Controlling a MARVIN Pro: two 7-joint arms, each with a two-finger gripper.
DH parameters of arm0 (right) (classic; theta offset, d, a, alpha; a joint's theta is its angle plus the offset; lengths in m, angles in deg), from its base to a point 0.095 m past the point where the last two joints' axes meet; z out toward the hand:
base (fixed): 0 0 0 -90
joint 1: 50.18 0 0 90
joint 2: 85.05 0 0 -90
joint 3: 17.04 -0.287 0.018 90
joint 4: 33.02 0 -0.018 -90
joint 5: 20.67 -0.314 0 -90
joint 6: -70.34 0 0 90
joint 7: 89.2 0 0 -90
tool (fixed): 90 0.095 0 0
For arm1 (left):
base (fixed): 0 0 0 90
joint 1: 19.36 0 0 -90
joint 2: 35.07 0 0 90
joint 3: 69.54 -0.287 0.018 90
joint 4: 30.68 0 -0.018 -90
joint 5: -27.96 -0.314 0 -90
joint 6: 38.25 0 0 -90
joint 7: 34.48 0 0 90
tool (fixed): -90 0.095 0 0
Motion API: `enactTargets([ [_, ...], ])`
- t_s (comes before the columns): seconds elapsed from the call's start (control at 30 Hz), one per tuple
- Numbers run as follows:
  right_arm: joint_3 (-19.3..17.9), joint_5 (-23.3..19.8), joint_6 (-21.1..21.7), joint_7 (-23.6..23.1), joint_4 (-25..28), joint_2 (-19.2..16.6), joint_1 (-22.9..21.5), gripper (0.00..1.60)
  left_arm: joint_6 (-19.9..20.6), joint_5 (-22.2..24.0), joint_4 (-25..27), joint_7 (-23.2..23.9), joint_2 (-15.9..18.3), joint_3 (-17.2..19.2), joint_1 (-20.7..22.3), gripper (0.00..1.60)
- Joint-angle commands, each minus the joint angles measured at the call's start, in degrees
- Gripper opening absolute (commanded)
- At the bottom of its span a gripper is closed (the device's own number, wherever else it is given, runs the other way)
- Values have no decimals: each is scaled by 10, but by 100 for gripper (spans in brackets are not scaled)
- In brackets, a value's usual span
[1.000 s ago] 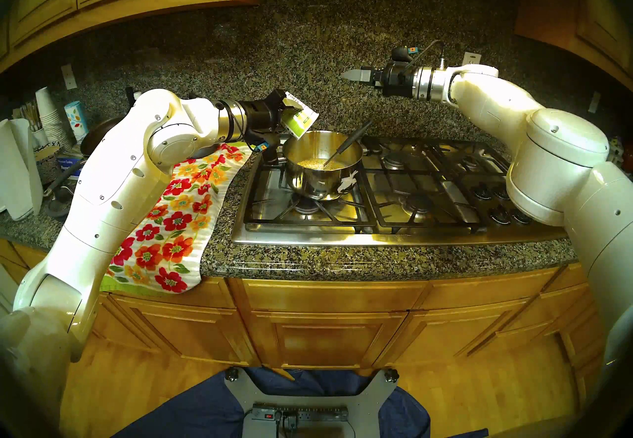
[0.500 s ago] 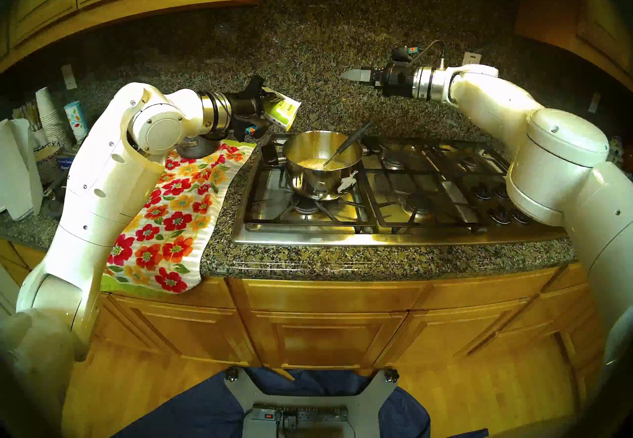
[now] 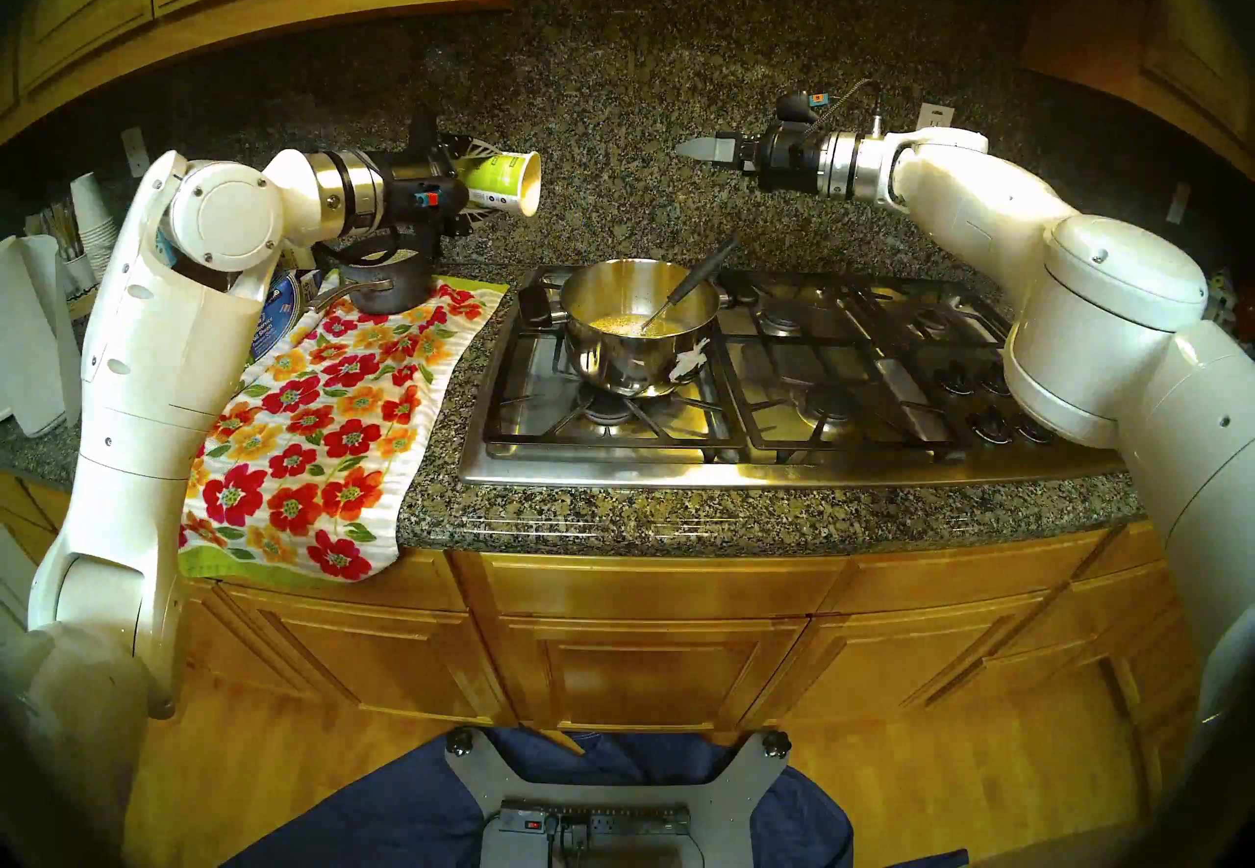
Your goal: Pour oats into pot and stir with a spoon
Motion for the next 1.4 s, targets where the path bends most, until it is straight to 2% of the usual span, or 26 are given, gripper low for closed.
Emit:
enactTargets([
  [0.0,-6,-4,0,0,1,-1,-25,160,36,94,-1,35,7,70,1,78],
  [0.33,-6,-4,1,0,1,-1,-25,160,81,239,-45,111,1,152,-17,82],
  [0.37,-6,-4,1,0,1,-1,-25,160,81,239,-45,111,1,152,-17,82],
  [0.43,-6,-4,1,0,1,-1,-25,160,87,279,-64,133,-2,176,-27,83],
  [0.47,-6,-4,1,0,1,-1,-25,160,87,279,-64,133,-2,176,-27,83],
  [0.53,-6,-4,1,0,1,-1,-25,160,86,314,-83,155,-4,197,-40,84],
  [0.6,-6,-4,1,0,1,-1,-25,160,84,324,-89,161,-5,205,-44,85],
  [0.7,-6,-4,1,0,1,-1,-26,160,82,365,-113,190,-9,231,-55,83],
  [1.0,-6,-4,1,0,1,-1,-26,160,82,429,-165,248,-16,273,-75,80],
  [1.37,-6,-4,2,0,1,-1,-26,160,76,464,-216,298,-17,309,-95,82],
])
